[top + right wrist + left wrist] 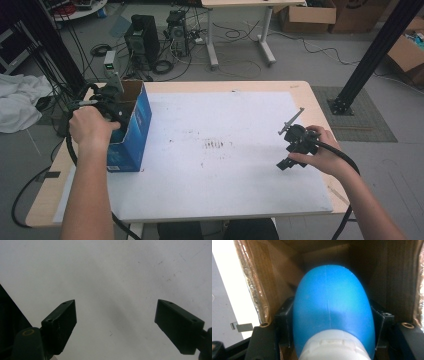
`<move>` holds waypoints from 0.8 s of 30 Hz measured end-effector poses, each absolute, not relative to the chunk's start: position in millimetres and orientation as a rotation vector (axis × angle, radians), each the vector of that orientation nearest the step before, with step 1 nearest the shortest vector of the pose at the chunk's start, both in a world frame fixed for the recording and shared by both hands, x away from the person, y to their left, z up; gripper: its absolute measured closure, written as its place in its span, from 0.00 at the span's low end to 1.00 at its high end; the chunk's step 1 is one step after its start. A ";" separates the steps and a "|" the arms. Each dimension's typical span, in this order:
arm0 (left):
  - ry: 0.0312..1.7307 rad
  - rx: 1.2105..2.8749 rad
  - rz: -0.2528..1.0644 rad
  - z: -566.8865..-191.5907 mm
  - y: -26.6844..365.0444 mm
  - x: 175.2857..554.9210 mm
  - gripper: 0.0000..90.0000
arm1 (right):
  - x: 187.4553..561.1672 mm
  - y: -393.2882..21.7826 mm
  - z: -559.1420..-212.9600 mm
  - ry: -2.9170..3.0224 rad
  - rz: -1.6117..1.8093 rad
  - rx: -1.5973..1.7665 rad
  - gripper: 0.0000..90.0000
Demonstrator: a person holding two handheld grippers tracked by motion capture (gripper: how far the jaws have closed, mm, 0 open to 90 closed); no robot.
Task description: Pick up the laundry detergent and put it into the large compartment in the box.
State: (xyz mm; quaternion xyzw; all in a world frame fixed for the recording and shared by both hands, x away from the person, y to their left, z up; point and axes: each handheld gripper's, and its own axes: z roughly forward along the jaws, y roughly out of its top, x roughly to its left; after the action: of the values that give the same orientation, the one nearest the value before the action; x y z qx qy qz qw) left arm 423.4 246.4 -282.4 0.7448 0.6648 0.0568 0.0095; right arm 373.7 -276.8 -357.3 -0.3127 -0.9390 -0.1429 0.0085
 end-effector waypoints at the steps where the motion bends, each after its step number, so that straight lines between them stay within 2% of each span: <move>1: 2.077 2.326 0.177 -282.3 246.3 423.4 0.41 | 373.6 -276.5 -357.4 -2.936 -0.442 -0.974 0.20; 11: 2.071 2.317 0.160 -279.9 247.3 422.8 0.40 | 373.0 -275.2 -358.0 -2.931 -0.439 -0.975 0.20; 24: 2.064 2.353 0.192 -267.9 243.0 421.0 0.30 | 371.6 -273.6 -355.4 -2.937 -0.443 -0.963 0.20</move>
State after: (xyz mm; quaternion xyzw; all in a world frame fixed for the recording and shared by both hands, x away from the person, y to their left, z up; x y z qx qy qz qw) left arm 421.0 243.0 -267.9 0.7504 0.6582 0.0611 0.0027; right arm 371.6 -273.6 -355.4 -0.3085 -0.9405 -0.1419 0.0093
